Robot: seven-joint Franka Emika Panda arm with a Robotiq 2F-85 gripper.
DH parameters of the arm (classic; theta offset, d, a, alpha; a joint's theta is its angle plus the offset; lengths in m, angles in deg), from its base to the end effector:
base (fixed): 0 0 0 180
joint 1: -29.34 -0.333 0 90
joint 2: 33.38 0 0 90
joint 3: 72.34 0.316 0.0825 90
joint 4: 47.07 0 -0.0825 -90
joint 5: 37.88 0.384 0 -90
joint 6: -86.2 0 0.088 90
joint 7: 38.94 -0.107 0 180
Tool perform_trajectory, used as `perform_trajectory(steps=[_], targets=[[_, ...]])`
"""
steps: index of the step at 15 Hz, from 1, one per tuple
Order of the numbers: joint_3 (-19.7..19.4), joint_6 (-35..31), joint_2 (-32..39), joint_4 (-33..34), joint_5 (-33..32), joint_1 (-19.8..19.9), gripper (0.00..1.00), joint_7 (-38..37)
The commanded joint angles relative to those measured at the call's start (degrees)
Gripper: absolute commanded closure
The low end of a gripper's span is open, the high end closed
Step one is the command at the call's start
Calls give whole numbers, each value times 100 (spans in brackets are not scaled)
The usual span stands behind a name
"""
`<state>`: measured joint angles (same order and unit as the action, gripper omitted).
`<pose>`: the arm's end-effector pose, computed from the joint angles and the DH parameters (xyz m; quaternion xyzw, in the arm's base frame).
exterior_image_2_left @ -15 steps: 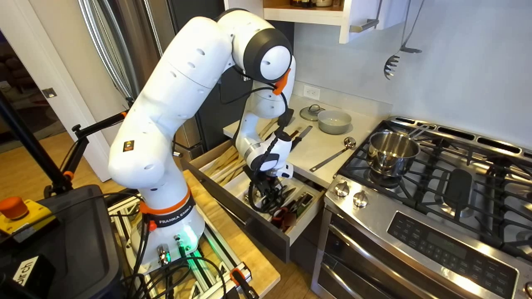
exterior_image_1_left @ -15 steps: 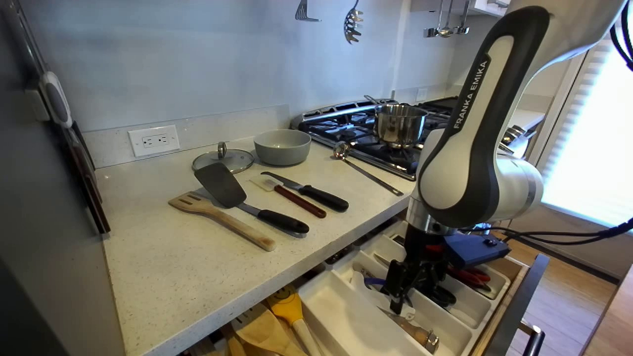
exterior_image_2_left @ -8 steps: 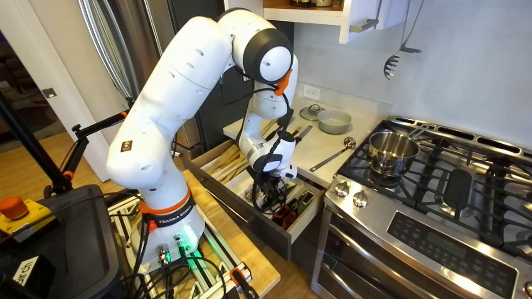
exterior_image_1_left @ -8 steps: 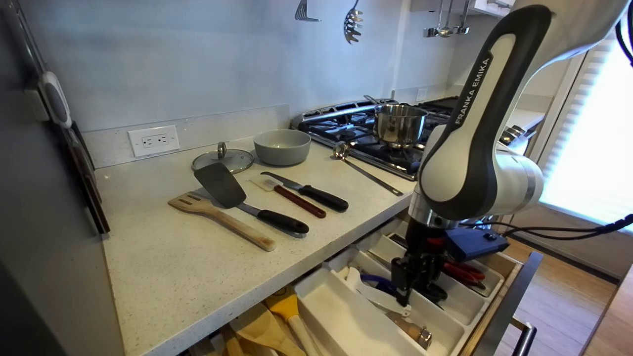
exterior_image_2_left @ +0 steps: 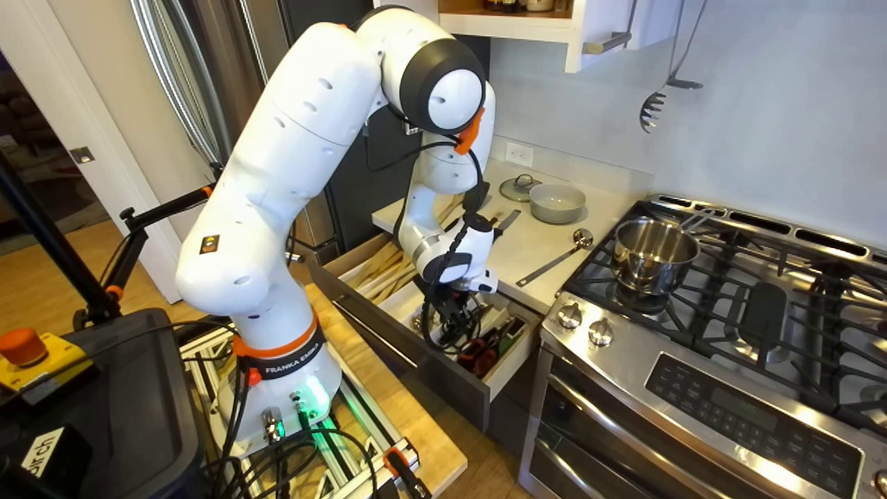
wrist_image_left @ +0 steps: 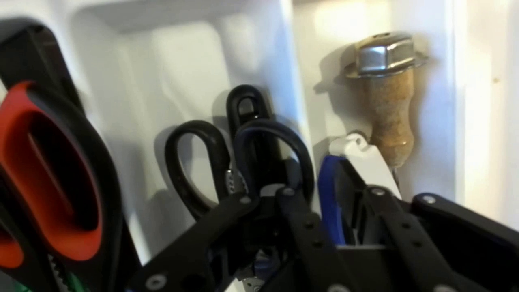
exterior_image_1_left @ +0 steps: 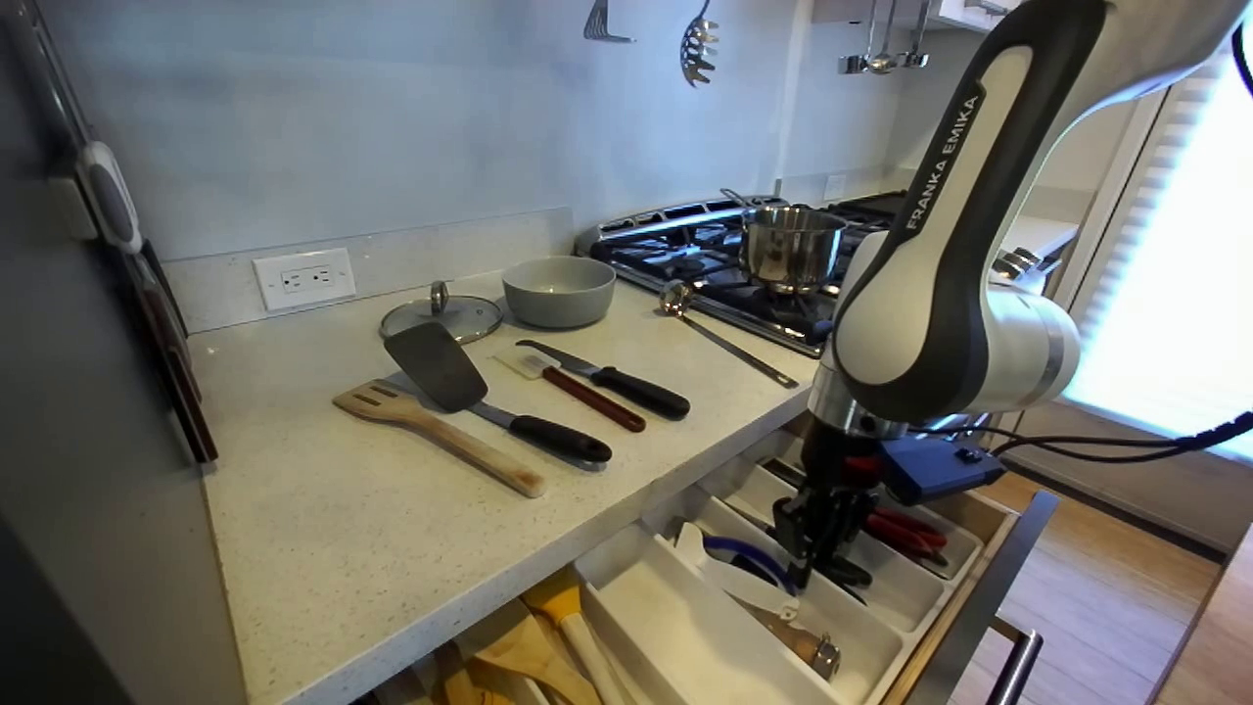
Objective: Place the red pair of scissors on the right side and the black pair of scissors on the left side of the drawer
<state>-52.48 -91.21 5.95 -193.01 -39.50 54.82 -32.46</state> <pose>0.3985 -0.0005 0.0364 -0.9927 0.0095 0.0359 0.1145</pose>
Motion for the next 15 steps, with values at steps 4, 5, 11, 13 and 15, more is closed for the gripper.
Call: perform_trajectory(steps=[4,5,11,13,15], targets=[[179,-111,-247,-249,120,26,100,45],[178,-106,-291,-269,118,-4,100,57],[-70,119,-585,-367,156,-421,80,-48],[-132,155,-621,-369,168,-532,56,-85],[-108,189,-680,-386,182,-618,82,-142]])
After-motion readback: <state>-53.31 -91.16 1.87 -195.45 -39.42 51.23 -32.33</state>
